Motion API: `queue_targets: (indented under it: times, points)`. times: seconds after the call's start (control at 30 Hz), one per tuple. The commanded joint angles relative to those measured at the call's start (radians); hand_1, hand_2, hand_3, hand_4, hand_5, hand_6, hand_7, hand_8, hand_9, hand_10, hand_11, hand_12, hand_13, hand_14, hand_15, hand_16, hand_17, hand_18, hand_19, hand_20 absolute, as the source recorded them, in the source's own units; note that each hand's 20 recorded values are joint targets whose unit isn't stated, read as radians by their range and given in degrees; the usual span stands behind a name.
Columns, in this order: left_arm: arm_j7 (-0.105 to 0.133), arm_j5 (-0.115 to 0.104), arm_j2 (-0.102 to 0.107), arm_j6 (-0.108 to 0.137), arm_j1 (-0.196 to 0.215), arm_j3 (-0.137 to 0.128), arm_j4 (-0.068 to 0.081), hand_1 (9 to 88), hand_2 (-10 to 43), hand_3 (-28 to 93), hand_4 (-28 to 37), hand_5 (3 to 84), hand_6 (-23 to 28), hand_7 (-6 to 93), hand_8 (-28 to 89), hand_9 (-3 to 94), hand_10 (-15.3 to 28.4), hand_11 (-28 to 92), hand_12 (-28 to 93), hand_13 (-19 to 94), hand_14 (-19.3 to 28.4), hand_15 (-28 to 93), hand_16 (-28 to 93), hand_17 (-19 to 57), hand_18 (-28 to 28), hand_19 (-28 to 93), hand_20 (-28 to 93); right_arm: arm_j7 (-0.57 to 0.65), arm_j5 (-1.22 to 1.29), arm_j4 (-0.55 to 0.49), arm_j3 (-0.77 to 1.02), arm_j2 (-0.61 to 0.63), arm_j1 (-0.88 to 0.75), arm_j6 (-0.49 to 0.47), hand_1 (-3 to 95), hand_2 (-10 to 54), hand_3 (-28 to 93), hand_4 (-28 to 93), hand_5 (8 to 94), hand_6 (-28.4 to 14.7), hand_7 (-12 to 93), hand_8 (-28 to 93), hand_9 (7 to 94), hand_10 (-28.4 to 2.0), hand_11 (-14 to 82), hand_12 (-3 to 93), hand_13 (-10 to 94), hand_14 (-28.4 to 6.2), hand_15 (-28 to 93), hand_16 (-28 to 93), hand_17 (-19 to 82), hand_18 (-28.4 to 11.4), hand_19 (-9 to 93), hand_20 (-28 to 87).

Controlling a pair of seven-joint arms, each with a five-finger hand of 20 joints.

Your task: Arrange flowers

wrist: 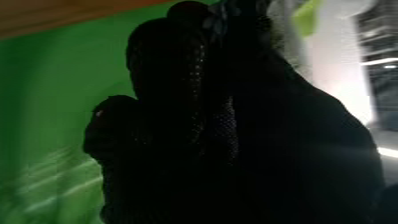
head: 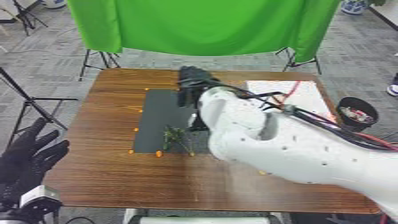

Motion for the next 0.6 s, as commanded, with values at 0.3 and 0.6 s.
queue_targets:
  times: [0.3,0.6]
  points:
    - [-0.087,0.07,-0.04,-0.037,-0.133,0.021,0.018,30.2,7.1,63,-19.5,30.0,6.7,7.2,-7,25.2,17.9,22,12,20,27.9,57,-12,-6.1,28.4,58,-7,-0.025,0.048,0.187,-0.088,-0.292,-0.006,-0.001,61.4,-9.5,76,-28,76.9,-2.2,26,8,92.1,-8.6,10.2,33.3,85,-4.3,54,19,57,-13.1,93,20]
    - [-0.034,0.041,0.025,-0.035,-0.196,0.065,0.043,30.1,7.0,63,-19.6,30.0,6.7,7.2,-7,25.1,18.0,22,12,20,27.9,57,-12,-6.0,28.4,58,-7,0.036,0.062,0.254,-0.158,-0.319,0.025,0.031,60.9,-9.5,75,-28,76.5,-1.0,25,7,92.3,-7.7,9.8,32.8,85,-4.4,54,19,56,-13.2,93,20]
